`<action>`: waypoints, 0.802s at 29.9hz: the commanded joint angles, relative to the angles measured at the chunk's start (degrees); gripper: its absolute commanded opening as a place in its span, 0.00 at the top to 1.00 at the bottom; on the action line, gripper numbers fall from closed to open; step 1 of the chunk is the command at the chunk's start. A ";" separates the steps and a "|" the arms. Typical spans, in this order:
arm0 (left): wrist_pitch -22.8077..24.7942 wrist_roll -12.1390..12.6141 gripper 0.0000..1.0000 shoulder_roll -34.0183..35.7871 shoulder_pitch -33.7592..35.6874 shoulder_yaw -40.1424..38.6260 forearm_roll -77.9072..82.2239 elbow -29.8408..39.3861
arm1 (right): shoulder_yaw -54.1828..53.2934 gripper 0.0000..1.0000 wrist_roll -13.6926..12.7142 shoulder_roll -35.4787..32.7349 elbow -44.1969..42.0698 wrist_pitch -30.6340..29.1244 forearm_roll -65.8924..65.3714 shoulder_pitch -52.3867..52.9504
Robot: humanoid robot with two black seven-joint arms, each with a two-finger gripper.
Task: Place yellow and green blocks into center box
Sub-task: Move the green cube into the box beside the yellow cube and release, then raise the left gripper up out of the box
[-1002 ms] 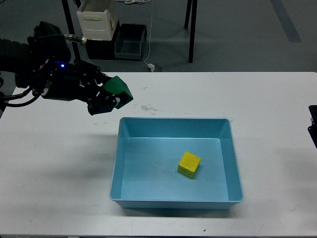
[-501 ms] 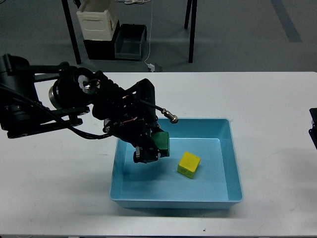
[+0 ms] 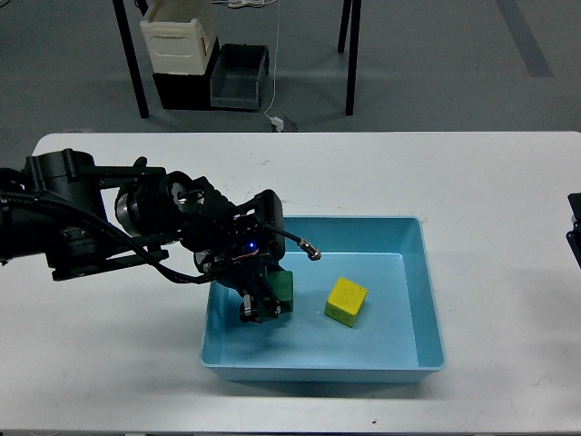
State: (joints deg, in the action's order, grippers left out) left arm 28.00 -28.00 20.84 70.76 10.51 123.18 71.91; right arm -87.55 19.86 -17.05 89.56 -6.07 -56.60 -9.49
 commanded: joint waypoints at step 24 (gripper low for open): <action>0.00 0.00 0.00 6.50 -13.44 -33.34 -63.57 -0.89 | 2.29 0.00 -0.88 0.00 0.00 -0.70 0.00 10.10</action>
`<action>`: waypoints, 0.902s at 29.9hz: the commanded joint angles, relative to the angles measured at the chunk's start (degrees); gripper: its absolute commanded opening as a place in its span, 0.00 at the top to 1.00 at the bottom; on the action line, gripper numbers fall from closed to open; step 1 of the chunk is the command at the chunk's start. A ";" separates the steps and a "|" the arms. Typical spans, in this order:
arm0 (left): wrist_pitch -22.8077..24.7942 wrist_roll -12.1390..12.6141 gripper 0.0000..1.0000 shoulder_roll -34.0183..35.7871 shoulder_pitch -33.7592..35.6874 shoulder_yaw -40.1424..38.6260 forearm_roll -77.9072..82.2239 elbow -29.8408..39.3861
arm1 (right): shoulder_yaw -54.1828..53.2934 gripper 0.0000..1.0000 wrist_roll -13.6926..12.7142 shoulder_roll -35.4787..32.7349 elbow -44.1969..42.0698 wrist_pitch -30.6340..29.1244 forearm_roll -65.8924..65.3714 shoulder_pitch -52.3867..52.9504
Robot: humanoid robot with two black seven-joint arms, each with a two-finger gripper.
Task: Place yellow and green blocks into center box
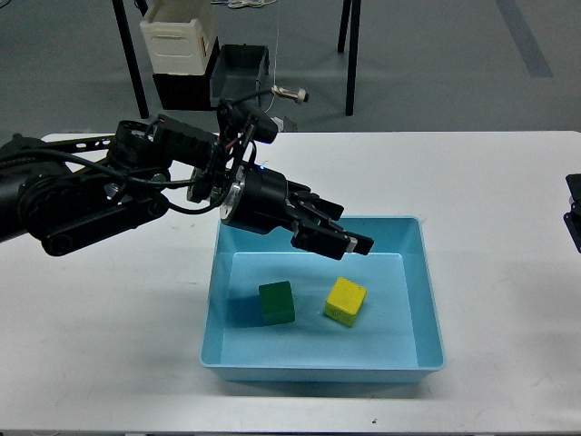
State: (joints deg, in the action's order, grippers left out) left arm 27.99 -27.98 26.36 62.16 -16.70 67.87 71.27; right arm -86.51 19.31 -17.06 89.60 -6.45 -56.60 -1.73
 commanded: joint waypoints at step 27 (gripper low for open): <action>-1.62 5.41 0.00 7.04 -39.46 -24.42 -90.19 3.08 | -1.73 0.00 -16.67 12.66 -0.92 -12.71 44.37 -3.00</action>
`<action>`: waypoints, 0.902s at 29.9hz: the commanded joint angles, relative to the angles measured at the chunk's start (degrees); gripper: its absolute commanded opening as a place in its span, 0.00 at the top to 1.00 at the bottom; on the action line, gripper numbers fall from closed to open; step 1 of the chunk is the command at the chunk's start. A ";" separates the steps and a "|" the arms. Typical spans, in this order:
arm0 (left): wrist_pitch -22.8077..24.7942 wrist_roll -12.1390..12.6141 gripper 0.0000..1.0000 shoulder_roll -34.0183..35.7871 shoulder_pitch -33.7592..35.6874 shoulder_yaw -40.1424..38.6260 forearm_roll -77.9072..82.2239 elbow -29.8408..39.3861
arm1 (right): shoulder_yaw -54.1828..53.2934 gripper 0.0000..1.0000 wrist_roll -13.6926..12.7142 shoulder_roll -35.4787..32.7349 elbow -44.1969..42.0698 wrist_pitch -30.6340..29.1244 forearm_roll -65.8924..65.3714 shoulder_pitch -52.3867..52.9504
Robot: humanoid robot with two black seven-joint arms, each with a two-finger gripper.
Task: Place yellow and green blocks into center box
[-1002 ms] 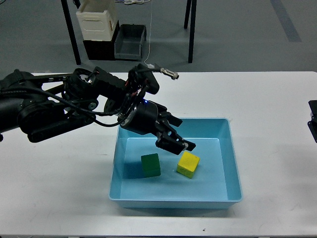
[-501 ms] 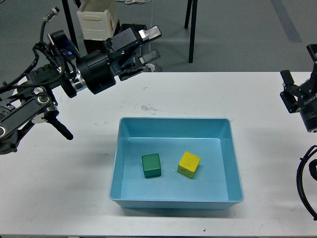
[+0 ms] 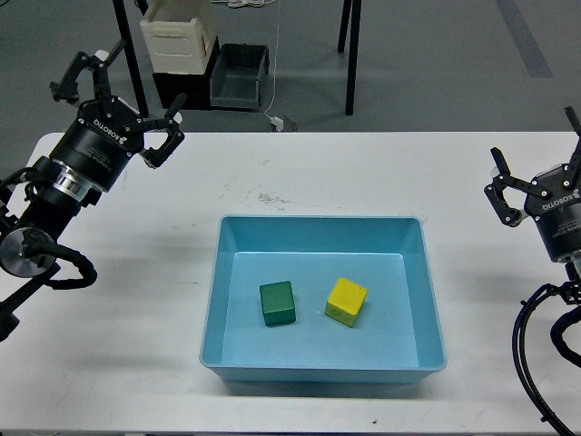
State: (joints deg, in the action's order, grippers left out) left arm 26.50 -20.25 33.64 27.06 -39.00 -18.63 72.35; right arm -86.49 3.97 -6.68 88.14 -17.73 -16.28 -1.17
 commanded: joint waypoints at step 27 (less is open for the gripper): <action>-4.09 -4.01 0.00 -7.98 -27.06 -13.30 -10.47 12.55 | -4.13 0.00 -2.65 6.60 0.54 -5.91 24.10 -16.49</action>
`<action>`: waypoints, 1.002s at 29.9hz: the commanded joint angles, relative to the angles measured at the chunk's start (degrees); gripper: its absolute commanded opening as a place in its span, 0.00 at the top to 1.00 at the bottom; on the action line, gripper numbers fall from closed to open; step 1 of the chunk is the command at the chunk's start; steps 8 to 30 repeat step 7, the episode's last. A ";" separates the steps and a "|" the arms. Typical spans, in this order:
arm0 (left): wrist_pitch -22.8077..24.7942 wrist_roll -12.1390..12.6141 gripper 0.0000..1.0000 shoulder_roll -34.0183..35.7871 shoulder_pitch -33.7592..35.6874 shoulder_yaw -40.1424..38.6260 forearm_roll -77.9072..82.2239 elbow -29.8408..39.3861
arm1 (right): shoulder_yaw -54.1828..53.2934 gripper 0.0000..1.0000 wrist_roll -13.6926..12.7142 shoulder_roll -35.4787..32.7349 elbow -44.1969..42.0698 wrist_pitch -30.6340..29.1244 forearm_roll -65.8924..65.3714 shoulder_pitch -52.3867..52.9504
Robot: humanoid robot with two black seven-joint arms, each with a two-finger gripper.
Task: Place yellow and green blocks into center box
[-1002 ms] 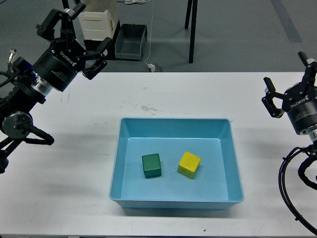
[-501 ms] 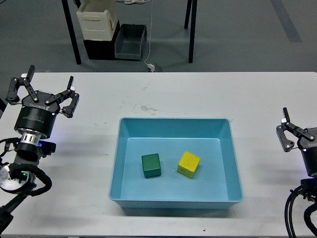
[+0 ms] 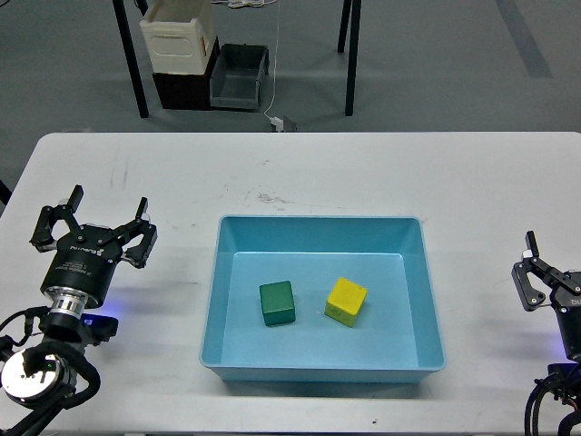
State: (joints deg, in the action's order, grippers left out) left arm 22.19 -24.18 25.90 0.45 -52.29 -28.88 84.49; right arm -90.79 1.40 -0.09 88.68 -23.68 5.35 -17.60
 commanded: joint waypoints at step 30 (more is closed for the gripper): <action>1.98 -0.34 0.00 -1.02 -1.42 0.08 -0.12 0.95 | 1.49 0.00 -1.40 0.00 0.00 0.04 2.91 -0.06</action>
